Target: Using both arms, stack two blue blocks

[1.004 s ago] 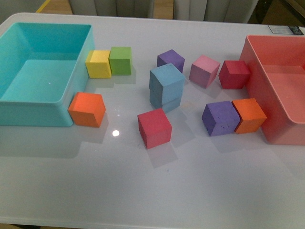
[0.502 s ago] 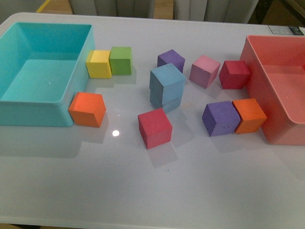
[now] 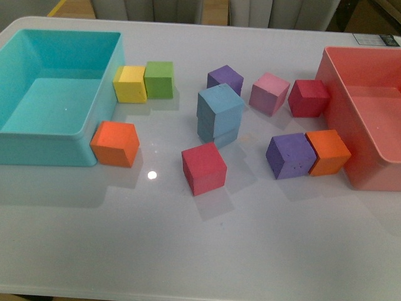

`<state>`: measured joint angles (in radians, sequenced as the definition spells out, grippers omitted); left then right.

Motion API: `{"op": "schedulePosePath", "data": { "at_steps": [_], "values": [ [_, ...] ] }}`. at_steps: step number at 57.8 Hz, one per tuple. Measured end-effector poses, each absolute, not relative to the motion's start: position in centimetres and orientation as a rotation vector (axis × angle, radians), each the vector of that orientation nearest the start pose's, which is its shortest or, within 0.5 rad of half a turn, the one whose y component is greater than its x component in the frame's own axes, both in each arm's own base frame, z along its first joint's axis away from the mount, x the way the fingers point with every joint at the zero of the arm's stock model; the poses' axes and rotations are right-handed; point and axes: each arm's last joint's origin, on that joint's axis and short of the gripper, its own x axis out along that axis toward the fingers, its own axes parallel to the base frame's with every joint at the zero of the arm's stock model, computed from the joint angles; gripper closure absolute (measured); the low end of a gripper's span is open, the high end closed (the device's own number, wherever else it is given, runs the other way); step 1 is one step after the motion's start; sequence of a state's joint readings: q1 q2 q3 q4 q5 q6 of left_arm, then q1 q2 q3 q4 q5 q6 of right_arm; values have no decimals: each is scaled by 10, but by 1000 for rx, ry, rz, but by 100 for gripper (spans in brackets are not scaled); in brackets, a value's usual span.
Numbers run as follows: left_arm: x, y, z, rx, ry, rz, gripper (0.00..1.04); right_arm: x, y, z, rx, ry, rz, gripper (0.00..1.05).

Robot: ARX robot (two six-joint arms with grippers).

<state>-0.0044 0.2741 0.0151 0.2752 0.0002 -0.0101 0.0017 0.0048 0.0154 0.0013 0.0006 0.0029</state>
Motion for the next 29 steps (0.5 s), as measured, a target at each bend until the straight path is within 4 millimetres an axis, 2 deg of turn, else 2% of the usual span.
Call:
{"op": "schedulePosePath", "data": {
  "at_steps": [19, 29],
  "values": [
    [108, 0, 171, -10, -15, -5, 103, 97, 0, 169, 3, -12, 1, 9],
    [97, 0, 168, -9, -10, -5, 103, 97, 0, 169, 3, -12, 2, 9]
  ]
}}
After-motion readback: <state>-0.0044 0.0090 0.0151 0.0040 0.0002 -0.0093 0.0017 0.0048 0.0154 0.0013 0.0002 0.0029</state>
